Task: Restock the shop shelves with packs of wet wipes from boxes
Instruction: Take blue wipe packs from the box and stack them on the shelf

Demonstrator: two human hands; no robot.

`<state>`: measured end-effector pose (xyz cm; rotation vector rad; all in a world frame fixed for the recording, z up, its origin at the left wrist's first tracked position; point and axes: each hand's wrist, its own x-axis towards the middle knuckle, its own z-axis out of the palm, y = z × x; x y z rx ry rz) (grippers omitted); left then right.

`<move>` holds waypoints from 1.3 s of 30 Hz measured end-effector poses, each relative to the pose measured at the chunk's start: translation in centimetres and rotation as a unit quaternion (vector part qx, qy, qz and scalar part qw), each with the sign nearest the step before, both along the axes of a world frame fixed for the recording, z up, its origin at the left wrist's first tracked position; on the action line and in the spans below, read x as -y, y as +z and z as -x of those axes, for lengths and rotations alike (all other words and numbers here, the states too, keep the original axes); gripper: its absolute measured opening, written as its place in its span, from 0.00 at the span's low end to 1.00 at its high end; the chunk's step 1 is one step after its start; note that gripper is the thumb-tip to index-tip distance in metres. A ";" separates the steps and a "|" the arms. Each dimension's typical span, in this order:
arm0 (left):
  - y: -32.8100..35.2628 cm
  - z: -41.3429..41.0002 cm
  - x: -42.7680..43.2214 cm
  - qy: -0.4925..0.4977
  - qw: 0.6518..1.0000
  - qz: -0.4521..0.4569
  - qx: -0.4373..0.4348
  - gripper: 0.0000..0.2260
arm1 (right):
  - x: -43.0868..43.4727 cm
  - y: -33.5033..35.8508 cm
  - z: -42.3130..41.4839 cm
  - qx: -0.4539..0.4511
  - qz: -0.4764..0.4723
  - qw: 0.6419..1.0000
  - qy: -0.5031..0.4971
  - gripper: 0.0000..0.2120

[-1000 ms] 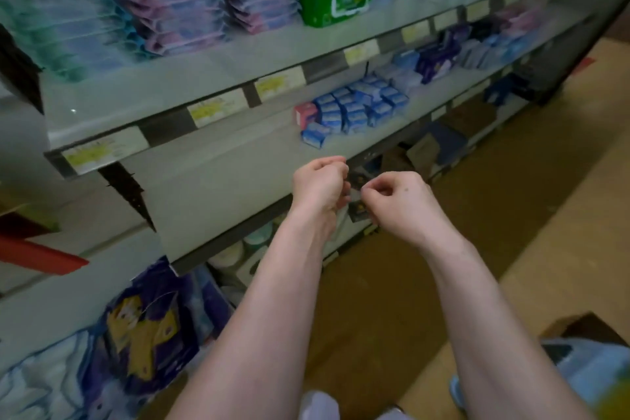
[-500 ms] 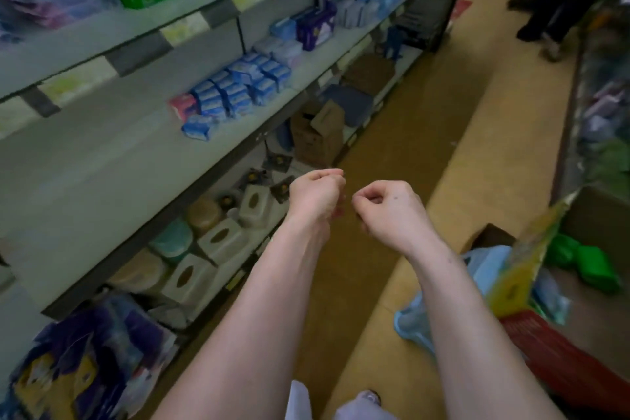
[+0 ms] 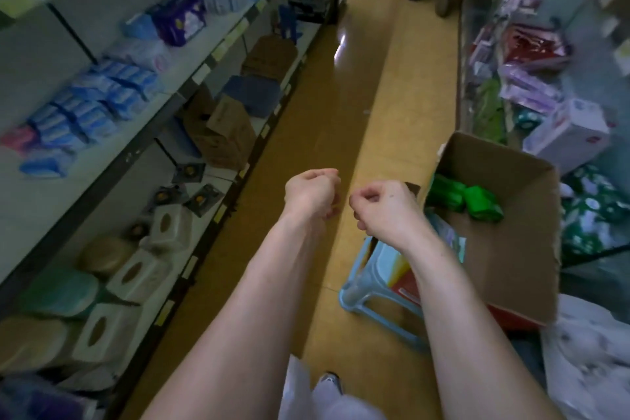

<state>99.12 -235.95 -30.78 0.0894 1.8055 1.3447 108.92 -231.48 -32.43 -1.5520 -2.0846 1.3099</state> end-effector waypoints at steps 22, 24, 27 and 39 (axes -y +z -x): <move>-7.7 -6.9 -21.6 -0.339 0.931 0.085 0.100 0.08 | -16.3 -6.9 -14.0 0.015 0.106 0.930 -0.351 0.08; -9.1 -8.1 -22.7 -0.364 0.920 0.103 0.098 0.07 | -16.7 -8.2 -15.2 0.017 0.128 0.919 -0.373 0.08; -11.8 -10.3 -24.2 -0.399 0.900 0.153 0.085 0.05 | -16.8 -10.8 -16.2 0.017 0.163 0.904 -0.395 0.10; -23.5 -15.8 -28.5 -0.654 0.674 0.247 -0.237 0.21 | -19.4 -25.4 -18.1 0.075 0.275 0.913 -0.293 0.21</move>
